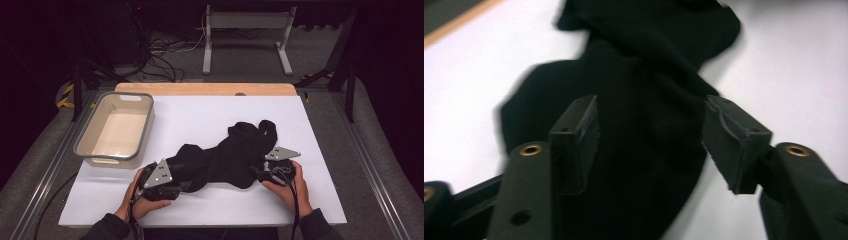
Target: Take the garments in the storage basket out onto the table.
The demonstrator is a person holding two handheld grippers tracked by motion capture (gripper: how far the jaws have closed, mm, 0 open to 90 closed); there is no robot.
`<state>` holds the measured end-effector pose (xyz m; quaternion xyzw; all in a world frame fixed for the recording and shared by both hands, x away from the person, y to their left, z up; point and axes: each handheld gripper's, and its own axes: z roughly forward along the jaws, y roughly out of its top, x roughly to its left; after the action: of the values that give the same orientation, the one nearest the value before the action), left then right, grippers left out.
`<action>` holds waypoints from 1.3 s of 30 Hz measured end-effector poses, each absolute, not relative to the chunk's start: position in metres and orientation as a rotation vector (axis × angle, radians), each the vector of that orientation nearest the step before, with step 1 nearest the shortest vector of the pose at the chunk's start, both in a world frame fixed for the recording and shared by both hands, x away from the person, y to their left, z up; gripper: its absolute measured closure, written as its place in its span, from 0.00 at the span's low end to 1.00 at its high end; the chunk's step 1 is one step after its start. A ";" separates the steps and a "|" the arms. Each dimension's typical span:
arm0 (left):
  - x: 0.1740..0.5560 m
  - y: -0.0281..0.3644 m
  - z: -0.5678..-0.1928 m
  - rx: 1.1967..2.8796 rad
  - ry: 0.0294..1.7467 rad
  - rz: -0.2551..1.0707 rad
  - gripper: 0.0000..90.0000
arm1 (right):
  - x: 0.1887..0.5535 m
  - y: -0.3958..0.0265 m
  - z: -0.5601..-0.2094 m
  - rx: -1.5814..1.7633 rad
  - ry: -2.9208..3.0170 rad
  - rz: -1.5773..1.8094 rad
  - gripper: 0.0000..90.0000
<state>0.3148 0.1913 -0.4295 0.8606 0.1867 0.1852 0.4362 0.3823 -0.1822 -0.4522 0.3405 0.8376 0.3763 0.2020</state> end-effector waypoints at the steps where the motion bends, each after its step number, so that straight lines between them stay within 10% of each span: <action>1: 0.313 0.188 -0.432 2.166 0.442 0.454 0.44 | 0.383 -0.182 -0.453 0.959 2.341 1.036 0.41; 28: 0.351 0.189 -0.464 2.277 0.569 0.262 0.44 | 0.423 -0.175 -0.447 1.016 2.202 1.134 0.38; 39: 0.359 0.182 -0.463 2.270 0.539 0.207 0.80 | 0.477 -0.163 -0.445 1.063 2.264 1.046 0.31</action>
<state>0.3592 0.1817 -0.4631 0.8927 0.2119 0.0815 0.3893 0.4766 -0.1635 -0.4455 0.3829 0.8159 0.3769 0.2135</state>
